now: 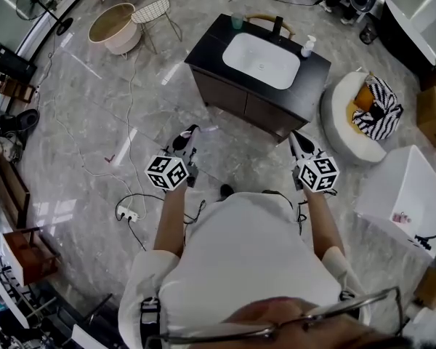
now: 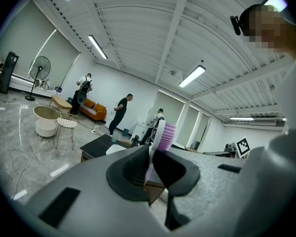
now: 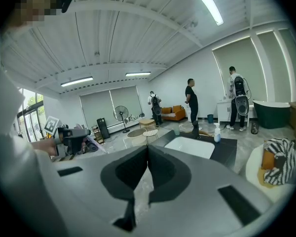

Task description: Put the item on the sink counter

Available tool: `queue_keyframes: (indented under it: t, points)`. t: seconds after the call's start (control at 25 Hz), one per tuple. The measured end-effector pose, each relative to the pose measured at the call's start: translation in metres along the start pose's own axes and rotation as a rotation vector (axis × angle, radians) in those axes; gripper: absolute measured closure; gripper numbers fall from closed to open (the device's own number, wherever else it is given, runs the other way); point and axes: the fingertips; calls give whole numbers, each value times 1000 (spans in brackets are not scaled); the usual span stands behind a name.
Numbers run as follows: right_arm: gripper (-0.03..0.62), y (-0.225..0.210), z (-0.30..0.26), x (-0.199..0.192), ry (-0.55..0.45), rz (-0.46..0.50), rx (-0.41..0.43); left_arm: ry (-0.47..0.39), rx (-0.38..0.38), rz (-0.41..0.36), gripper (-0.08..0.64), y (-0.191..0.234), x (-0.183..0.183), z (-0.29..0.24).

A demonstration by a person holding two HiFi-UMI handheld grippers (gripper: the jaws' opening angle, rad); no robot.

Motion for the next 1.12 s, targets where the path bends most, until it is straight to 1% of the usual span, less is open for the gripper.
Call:
queue_keyframes:
  t: [0.24, 0.36, 0.56, 0.92, 1.12]
  points:
    - [586, 18, -14, -12, 1, -24, 2, 12, -16, 15, 532, 17, -4, 13]
    - [586, 27, -23, -20, 22, -10, 12, 19, -13, 16, 532, 25, -8, 20]
    - [586, 35, -36, -16, 38, 10, 34, 18, 3, 30, 532, 34, -10, 21]
    - [586, 27, -86, -5, 79, 23, 88, 5, 46, 33, 532, 50, -2, -3]
    - [586, 13, -119, 12, 101, 39, 111, 9, 81, 35, 532, 69, 5, -27]
Point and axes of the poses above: the fingertips, and each gripper's own axes: z backward along the fingers, y to its left, x out of its top, and after that the axes turned 13 degrees about -z, right-handed
